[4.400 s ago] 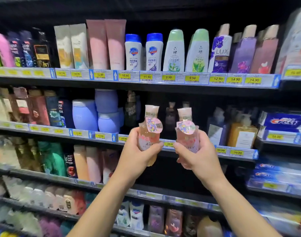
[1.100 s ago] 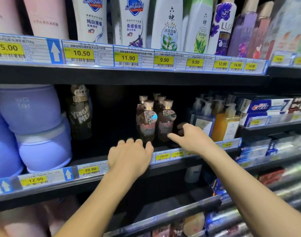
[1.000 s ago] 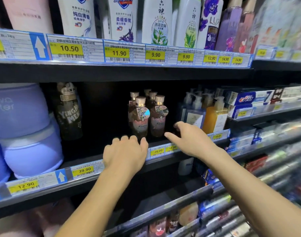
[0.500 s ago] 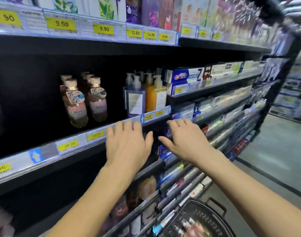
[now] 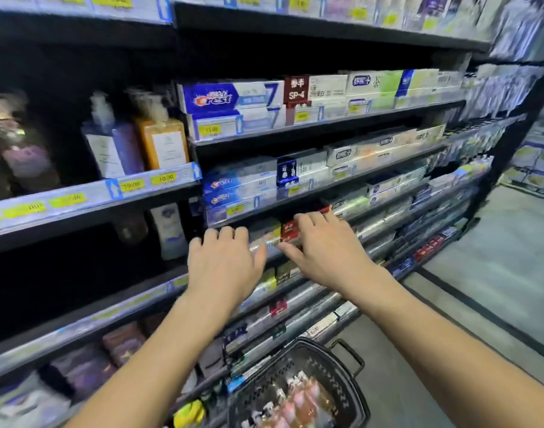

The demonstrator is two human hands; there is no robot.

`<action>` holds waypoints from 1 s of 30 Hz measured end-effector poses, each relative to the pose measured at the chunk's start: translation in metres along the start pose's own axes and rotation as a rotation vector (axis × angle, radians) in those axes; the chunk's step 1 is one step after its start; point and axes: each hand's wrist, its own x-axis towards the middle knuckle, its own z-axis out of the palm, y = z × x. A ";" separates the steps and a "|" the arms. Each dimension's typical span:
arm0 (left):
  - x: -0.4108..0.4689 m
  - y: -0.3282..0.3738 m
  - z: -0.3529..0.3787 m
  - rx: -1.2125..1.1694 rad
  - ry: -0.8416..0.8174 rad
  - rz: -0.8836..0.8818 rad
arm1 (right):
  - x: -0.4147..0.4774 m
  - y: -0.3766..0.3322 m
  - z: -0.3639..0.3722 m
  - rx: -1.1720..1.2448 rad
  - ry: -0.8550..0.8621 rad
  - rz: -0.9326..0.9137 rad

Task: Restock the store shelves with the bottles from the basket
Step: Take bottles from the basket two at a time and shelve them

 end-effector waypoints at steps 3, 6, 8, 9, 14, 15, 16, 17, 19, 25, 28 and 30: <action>0.005 0.020 0.018 0.018 -0.056 -0.038 | 0.007 0.026 0.016 0.015 -0.031 -0.021; 0.013 0.027 0.041 0.027 -0.112 -0.075 | 0.018 0.040 0.040 0.041 -0.065 -0.030; 0.019 0.028 0.063 0.013 -0.157 -0.087 | 0.028 0.045 0.059 0.040 -0.120 -0.036; 0.023 0.028 0.074 0.005 -0.180 -0.093 | 0.034 0.046 0.069 0.035 -0.150 -0.034; 0.042 0.031 0.133 -0.020 -0.291 -0.138 | 0.054 0.052 0.127 0.041 -0.230 -0.041; 0.043 0.032 0.146 -0.032 -0.314 -0.152 | 0.057 0.053 0.139 0.045 -0.262 -0.038; 0.043 0.034 0.159 -0.045 -0.338 -0.169 | 0.060 0.055 0.152 0.048 -0.299 -0.047; 0.042 0.037 0.172 -0.055 -0.360 -0.189 | 0.062 0.056 0.164 0.048 -0.332 -0.060; 0.039 0.043 0.199 -0.084 -0.414 -0.229 | 0.066 0.061 0.191 0.040 -0.398 -0.094; 0.027 0.067 0.284 -0.088 -0.617 -0.350 | 0.071 0.081 0.280 0.048 -0.578 -0.221; 0.012 0.083 0.329 -0.100 -0.661 -0.451 | 0.070 0.089 0.331 0.057 -0.691 -0.292; 0.002 0.092 0.366 -0.117 -0.709 -0.508 | 0.065 0.094 0.369 0.052 -0.756 -0.328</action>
